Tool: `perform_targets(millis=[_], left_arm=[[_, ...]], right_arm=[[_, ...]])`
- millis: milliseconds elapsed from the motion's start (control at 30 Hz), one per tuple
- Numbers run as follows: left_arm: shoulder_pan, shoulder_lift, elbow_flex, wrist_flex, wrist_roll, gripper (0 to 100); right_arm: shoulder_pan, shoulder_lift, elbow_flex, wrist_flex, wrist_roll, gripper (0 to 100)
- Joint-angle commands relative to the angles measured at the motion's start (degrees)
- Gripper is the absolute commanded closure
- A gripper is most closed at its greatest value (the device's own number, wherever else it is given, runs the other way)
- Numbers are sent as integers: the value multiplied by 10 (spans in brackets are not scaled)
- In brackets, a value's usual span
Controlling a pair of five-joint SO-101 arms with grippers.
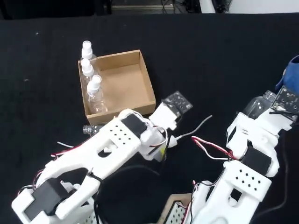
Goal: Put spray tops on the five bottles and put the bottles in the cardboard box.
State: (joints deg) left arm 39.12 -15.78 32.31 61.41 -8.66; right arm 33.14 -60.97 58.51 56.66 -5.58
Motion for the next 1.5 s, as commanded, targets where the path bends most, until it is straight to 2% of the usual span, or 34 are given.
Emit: perform_targets(millis=[0,267,467,1467], left_arm=[[4,-30,26,-40,6,845],[9,-30,50,-43,7,845],[9,-29,73,-88,40,845],[10,-29,71,-88,47,845]], right_arm=[[-9,-13,-2,-16,5,987],[-10,-13,0,-18,6,986],[-10,-13,0,-26,6,986],[-10,-13,4,-26,6,987]])
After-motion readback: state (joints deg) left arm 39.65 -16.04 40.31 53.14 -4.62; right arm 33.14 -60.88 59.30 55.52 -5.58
